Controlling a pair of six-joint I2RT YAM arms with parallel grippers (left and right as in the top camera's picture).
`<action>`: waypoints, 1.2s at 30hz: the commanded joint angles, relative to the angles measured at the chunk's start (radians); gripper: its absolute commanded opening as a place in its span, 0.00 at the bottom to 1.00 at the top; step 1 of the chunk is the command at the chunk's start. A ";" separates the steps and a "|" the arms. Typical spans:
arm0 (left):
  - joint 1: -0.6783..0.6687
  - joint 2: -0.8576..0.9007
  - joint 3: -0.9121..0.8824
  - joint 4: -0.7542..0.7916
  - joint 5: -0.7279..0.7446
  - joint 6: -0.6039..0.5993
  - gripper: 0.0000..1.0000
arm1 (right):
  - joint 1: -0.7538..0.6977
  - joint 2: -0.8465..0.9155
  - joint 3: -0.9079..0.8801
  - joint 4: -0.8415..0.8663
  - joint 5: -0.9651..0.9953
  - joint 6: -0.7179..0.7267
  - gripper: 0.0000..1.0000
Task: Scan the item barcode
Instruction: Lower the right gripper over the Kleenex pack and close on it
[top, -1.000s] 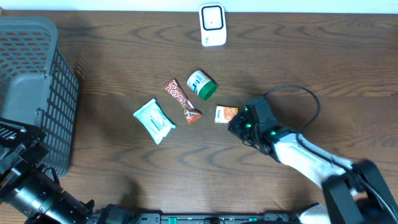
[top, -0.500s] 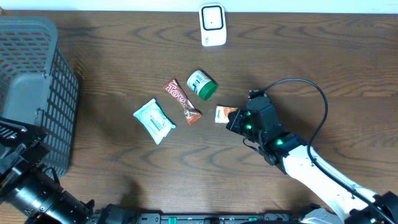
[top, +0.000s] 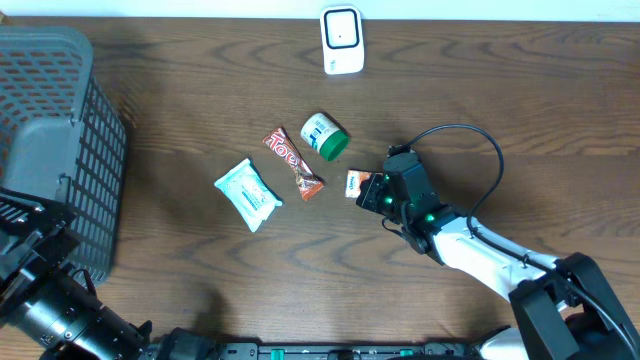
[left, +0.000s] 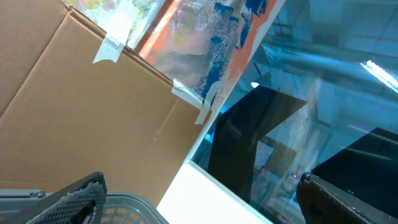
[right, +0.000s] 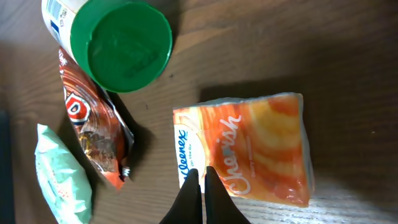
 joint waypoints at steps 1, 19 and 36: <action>0.005 -0.011 0.008 0.003 -0.002 0.012 0.98 | -0.008 0.005 0.004 -0.002 0.016 -0.018 0.01; 0.005 -0.011 0.008 0.003 -0.002 0.013 0.98 | -0.008 0.026 0.006 0.014 0.059 -0.018 0.01; 0.005 -0.011 0.008 0.003 -0.002 0.013 0.98 | -0.008 0.115 0.032 0.008 0.027 0.000 0.01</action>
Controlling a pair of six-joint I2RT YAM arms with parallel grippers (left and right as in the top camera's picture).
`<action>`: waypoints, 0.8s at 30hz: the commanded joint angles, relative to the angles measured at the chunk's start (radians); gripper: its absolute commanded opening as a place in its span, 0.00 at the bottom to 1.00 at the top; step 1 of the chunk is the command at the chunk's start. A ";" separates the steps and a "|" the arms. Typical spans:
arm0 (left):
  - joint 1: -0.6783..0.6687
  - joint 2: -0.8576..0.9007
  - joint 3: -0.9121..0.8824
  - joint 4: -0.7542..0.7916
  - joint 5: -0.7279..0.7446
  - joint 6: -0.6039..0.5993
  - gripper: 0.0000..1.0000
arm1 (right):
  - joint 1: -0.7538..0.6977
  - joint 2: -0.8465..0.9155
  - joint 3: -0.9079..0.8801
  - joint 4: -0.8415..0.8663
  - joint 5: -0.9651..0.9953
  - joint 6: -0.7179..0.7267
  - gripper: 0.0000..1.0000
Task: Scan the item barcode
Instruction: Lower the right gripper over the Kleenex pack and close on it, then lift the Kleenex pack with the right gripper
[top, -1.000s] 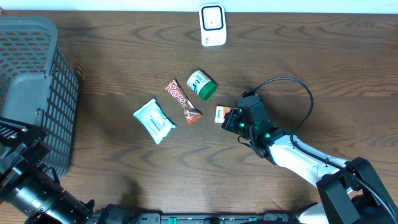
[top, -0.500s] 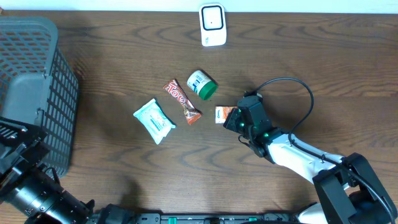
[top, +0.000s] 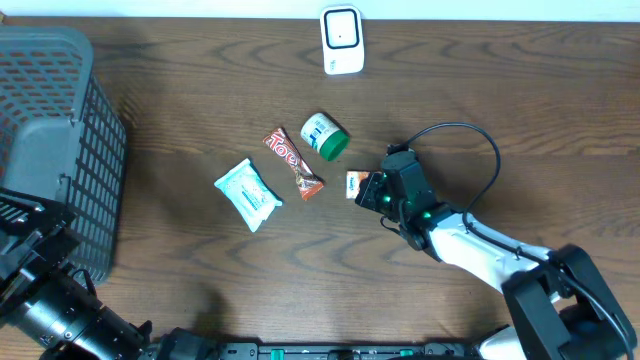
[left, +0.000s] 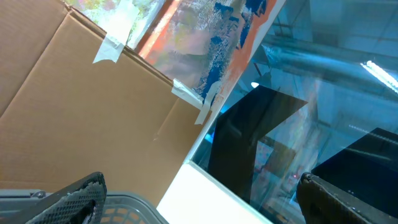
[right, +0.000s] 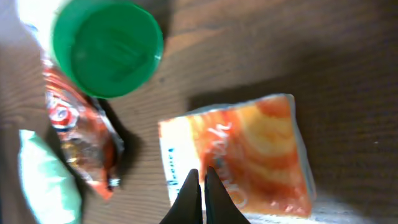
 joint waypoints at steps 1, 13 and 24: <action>0.005 -0.011 0.008 0.004 -0.002 0.013 0.98 | -0.008 0.072 0.015 0.000 0.016 0.011 0.01; 0.005 -0.011 0.008 0.003 -0.002 0.013 0.98 | -0.007 -0.083 0.051 -0.028 -0.040 0.000 0.05; 0.005 -0.011 0.008 0.003 -0.002 0.013 0.98 | 0.010 -0.213 0.462 -0.732 0.091 -0.140 0.99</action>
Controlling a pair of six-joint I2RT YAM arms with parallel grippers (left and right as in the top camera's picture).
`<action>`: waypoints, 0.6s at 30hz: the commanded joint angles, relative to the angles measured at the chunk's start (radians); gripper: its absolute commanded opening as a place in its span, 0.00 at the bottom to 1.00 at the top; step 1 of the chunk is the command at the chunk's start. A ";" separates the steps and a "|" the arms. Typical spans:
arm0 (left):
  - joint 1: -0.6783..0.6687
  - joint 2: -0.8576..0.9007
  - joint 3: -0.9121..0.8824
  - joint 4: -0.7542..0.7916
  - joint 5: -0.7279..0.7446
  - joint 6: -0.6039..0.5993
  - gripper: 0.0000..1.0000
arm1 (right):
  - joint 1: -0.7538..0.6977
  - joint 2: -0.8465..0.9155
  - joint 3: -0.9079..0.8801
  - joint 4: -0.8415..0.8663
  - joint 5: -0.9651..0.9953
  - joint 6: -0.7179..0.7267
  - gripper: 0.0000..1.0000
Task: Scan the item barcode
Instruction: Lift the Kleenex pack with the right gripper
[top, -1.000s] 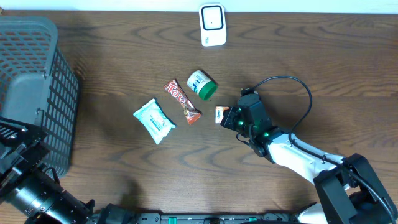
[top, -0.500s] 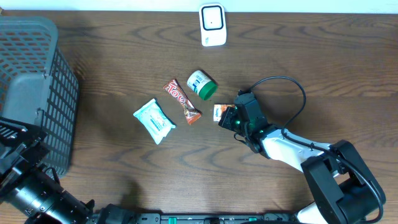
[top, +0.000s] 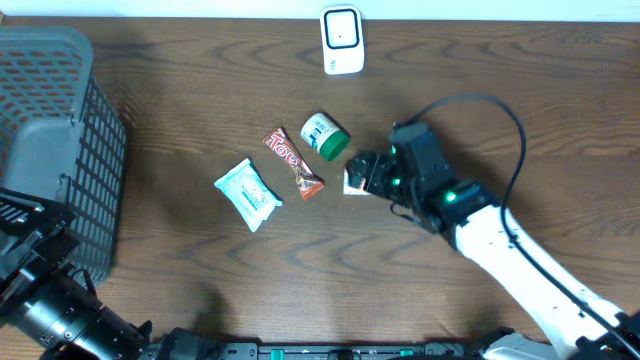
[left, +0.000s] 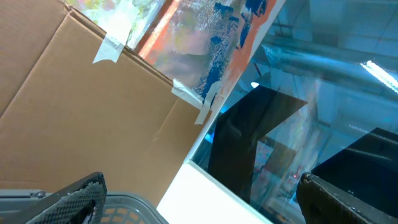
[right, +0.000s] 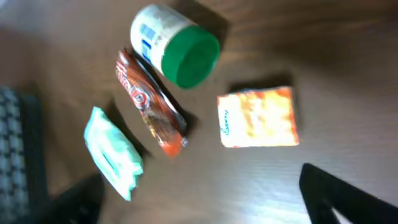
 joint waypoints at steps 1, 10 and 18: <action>0.005 -0.011 0.008 0.004 -0.002 0.013 0.98 | 0.010 0.033 0.150 -0.142 0.118 -0.079 0.99; 0.005 -0.011 0.008 0.004 -0.002 0.013 0.98 | 0.010 0.309 0.475 -0.467 0.115 -0.194 0.99; 0.005 -0.011 0.008 0.004 -0.002 0.013 0.98 | 0.008 0.546 0.646 -0.594 0.100 -0.219 0.99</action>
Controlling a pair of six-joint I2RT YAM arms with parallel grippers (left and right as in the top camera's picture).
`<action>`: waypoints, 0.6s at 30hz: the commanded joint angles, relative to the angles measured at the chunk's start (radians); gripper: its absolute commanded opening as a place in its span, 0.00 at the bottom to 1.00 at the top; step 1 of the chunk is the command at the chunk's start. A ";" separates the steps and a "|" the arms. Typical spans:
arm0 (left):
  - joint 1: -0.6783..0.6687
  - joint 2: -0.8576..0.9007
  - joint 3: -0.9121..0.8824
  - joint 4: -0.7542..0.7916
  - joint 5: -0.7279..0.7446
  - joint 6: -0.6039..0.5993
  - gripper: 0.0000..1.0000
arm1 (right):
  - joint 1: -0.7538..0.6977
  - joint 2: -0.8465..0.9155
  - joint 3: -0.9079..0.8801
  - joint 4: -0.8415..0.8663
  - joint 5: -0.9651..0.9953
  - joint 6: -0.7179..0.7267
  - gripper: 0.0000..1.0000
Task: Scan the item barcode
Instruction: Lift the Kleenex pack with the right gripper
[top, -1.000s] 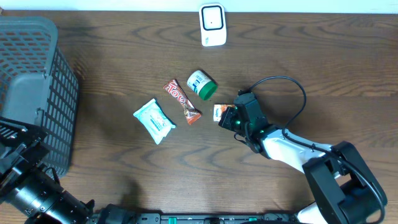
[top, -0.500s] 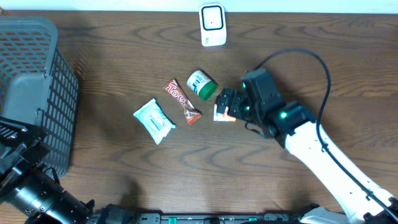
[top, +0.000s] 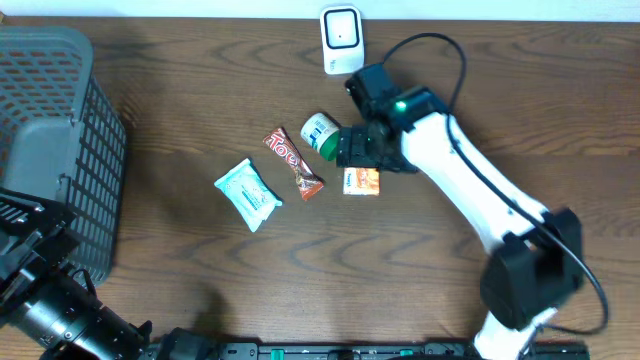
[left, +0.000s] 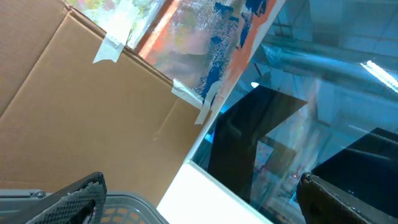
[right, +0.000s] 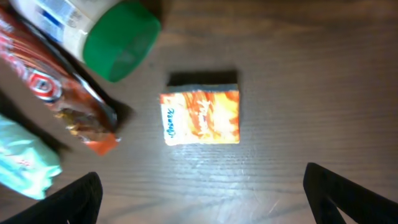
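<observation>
An orange tissue pack (top: 362, 181) lies flat on the wooden table, and in the right wrist view the pack (right: 200, 117) sits straight below the camera. My right gripper (right: 202, 199) hangs open above it, touching nothing; from overhead it (top: 352, 150) is between the pack and a green-lidded jar (top: 322, 135). The white scanner (top: 341, 40) stands at the table's far edge. My left gripper (left: 199, 205) is open and empty, pointing up at cardboard and glass.
A red-brown candy bar (top: 293, 162) and a mint-green packet (top: 247, 194) lie left of the jar. A grey mesh basket (top: 50, 150) fills the left side, its rim (left: 124, 208) showing under the left fingers. The right arm's cable loops near the scanner.
My right gripper, still open, has moved from beside the tissue pack toward the far edge and the scanner. The wrist camera now looks straight down on the pack. The left arm is unchanged.
My right gripper was shut with its tips at the tissue pack's near edge, and was the same at the second moment. Then it was open and raised off the pack, which stayed on the table. Now it hangs open farther back above the pack.
</observation>
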 joint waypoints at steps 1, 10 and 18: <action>0.005 -0.011 0.008 0.004 -0.002 0.013 0.98 | 0.002 0.073 0.058 -0.015 -0.009 -0.036 0.99; 0.005 -0.011 0.008 0.004 -0.002 0.013 0.98 | -0.003 0.204 0.081 0.013 -0.021 -0.109 0.99; 0.005 -0.011 0.008 0.004 -0.002 0.013 0.98 | -0.037 0.262 0.080 0.026 -0.079 -0.162 0.99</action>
